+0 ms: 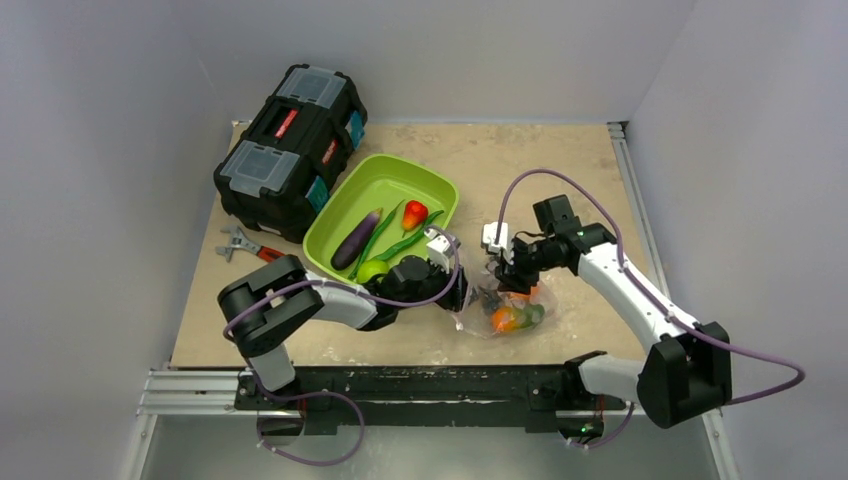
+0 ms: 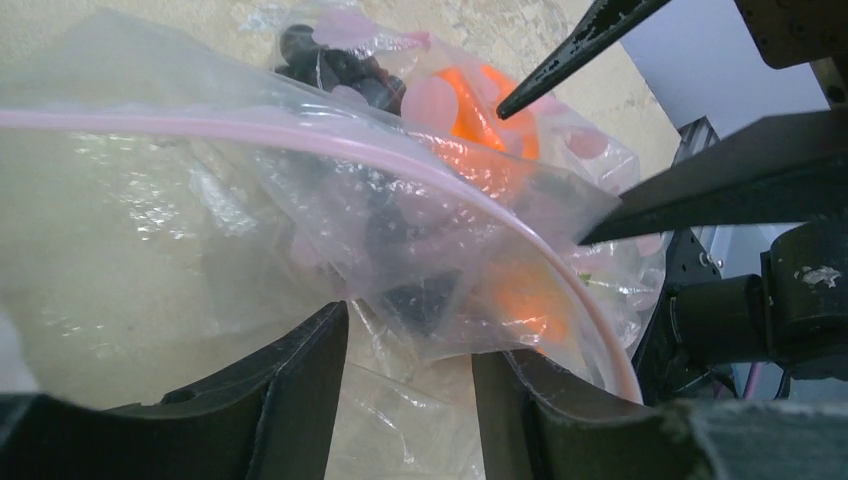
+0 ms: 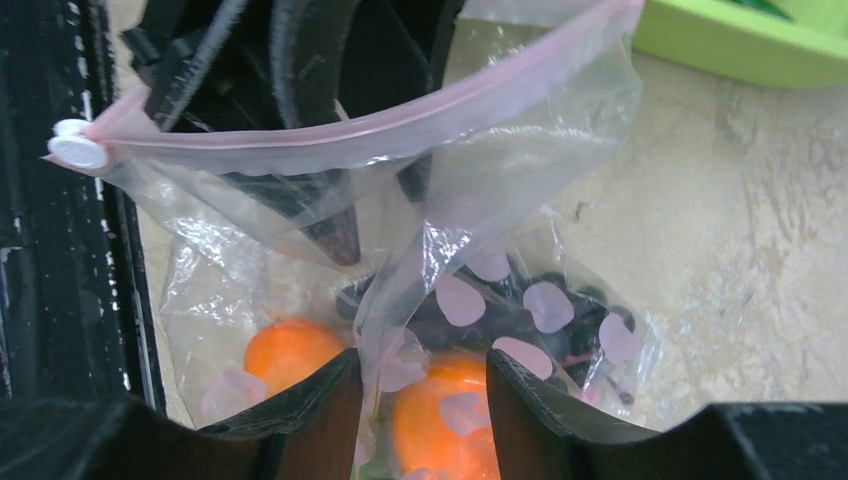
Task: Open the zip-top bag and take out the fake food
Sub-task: Pick up the fake fruit from the zipper food storage bag.
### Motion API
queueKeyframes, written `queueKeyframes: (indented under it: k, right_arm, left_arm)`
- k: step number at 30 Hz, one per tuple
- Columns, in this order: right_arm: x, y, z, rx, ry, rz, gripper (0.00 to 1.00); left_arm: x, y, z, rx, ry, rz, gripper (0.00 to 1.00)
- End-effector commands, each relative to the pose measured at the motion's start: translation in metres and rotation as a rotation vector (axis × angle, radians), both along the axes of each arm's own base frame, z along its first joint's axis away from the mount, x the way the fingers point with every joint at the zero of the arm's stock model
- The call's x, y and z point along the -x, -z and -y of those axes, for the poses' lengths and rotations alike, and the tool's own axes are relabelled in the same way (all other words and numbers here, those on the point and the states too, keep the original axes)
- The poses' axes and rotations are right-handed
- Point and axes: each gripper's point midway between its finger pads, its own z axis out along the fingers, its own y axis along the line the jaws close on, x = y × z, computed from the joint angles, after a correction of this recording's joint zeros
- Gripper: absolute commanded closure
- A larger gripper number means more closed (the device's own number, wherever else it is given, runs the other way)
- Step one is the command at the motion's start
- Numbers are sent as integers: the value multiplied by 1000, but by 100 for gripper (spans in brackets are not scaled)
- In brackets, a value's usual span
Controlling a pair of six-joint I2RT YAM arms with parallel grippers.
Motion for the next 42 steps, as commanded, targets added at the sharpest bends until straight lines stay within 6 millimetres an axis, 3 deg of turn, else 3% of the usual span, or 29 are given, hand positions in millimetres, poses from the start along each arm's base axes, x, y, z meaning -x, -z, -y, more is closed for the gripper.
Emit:
queueKeyframes:
  k: [1,6,13,15,19,21,27,29,33,42]
  right_arm:
    - [-17,6,5,34,85,29,54]
    - [-21,20,11,82,114,-9,44]
    - [-24,48,20,162,152,-76,44]
    - [-24,53,21,171,154,-98,49]
    - [-20,60,20,178,149,-135,79]
    - [-17,52,12,133,119,-144,98]
    - [-4,-4,-20,-87,6,-105,100]
    - [-3,-12,-22,-101,-4,-100,100]
    - [-2,-14,-24,-113,-8,-115,100]
    - [-6,-7,-25,-105,18,-133,100]
  left_arm:
    - [2,-10,17,41,71,9,54]
    - [-4,7,29,-40,90,-39,54]
    - [-12,15,35,-75,71,-72,53]
    - [-16,14,40,-82,67,-84,52]
    - [-21,20,43,-97,43,-113,53]
    - [-21,20,43,-87,41,-117,54]
    - [-23,6,42,25,53,-105,55]
    - [-23,0,42,65,64,-97,55]
    - [-24,1,44,64,64,-111,53]
    - [-28,29,47,-38,41,-195,53]
